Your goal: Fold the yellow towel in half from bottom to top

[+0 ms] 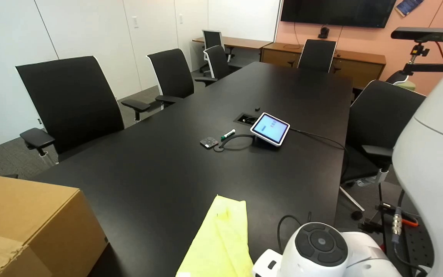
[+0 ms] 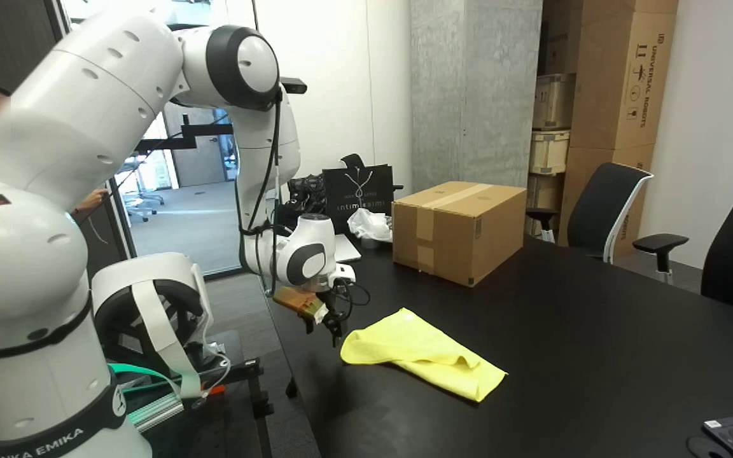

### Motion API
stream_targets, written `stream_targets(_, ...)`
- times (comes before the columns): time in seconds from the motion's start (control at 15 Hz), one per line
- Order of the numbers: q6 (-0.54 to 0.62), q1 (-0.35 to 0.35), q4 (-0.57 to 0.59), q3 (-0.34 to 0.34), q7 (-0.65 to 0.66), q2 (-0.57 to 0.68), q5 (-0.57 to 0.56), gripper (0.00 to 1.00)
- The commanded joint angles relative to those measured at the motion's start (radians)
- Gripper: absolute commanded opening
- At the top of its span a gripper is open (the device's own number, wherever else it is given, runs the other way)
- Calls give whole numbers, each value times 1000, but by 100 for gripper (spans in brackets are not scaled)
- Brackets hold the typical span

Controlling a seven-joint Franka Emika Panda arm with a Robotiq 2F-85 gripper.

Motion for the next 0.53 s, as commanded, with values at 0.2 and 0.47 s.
stream_targets(0.2,36,48,49,-60,19,39,-40,100)
stream_targets(0.47,26,42,60,-62,15,43,-38,59)
